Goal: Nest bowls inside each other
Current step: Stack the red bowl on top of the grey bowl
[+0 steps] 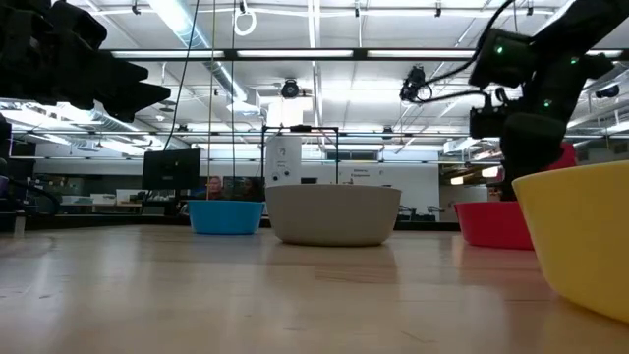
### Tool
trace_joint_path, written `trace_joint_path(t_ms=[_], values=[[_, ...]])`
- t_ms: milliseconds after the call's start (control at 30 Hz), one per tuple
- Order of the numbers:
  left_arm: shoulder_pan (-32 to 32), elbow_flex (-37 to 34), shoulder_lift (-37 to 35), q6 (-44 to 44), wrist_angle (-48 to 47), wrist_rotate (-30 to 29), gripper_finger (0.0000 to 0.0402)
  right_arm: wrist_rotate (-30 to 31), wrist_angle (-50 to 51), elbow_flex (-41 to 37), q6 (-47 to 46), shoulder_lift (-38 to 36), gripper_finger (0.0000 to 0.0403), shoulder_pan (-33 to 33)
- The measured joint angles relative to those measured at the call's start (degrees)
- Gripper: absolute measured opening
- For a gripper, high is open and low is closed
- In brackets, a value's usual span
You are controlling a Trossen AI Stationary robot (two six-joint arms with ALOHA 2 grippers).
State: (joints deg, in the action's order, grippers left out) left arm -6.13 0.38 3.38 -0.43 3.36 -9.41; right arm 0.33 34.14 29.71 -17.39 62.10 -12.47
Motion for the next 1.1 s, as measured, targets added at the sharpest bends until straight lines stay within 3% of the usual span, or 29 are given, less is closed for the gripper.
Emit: trace_joint_path(t_ms=[167,267,400,467,533,733,933,1100], values=[[0.0,0.0,0.0,-0.2,-0.1,0.0,0.0277,-2.5,-1.4,0.0,-0.3,2.9,0.0233,-1.9],[0.0,0.0,0.0,-0.2,-0.3,0.1,0.0277,-3.8,-2.2,0.0,-1.0,4.1,0.0206,-1.9],[0.0,0.0,0.0,-0.1,-0.3,0.1,0.0277,-8.1,-3.5,0.0,-2.7,6.0,0.0116,-1.2],[0.0,0.0,0.0,-0.1,-0.3,0.1,0.0277,-8.0,-4.0,0.0,-4.6,7.1,0.0046,-0.3],[0.0,0.0,0.0,-0.1,-0.4,0.1,0.0277,-6.6,-5.5,0.0,-5.5,7.9,0.0015,0.9],[0.0,0.0,0.0,0.0,-0.5,0.1,0.0277,-1.1,-6.4,2.9,-5.4,8.3,0.0005,3.5],[0.0,0.0,0.0,0.0,-0.5,0.1,0.0277,3.8,2.9,15.3,-1.7,8.3,0.0004,5.6],[0.0,0.0,0.0,0.3,-0.6,0.0,0.0277,5.2,-0.3,24.4,1.0,9.1,0.0002,6.3]])
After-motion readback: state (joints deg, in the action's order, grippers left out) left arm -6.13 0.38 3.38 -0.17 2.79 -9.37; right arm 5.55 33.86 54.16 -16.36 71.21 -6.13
